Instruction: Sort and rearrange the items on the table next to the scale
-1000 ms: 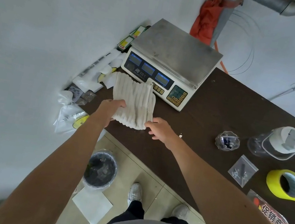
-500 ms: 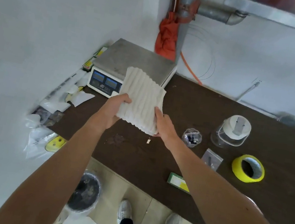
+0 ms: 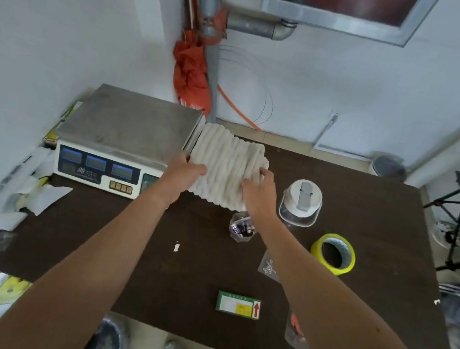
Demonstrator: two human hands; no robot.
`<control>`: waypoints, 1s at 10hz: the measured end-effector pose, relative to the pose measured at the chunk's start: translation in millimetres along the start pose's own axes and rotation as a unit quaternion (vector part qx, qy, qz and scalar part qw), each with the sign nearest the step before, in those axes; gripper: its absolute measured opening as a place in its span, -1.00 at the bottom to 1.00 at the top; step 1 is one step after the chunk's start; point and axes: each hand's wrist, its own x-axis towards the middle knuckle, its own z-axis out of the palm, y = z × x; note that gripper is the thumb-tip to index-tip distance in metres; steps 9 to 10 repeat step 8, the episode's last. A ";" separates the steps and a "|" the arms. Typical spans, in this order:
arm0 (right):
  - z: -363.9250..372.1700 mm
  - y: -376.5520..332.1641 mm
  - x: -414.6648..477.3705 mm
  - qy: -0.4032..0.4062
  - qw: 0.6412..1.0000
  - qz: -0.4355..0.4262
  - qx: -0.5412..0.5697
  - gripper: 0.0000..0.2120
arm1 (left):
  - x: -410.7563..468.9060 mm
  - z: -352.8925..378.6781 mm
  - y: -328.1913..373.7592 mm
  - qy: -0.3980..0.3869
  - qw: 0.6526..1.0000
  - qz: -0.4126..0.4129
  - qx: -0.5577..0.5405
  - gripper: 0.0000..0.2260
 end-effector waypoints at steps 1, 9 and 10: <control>-2.8 -0.5 13.2 -0.006 0.999 -0.008 -0.039 -0.43 | 14.4 11.1 0.1 0.005 0.999 0.011 0.051 -0.63; 19.9 -0.5 37.9 -0.109 0.975 -0.014 -0.193 -0.28 | 30.7 3.0 -29.1 -0.001 0.979 0.051 0.195 -0.55; 19.9 -0.5 37.9 -0.109 0.975 -0.014 -0.193 -0.28 | 30.7 3.0 -29.1 -0.001 0.979 0.051 0.195 -0.55</control>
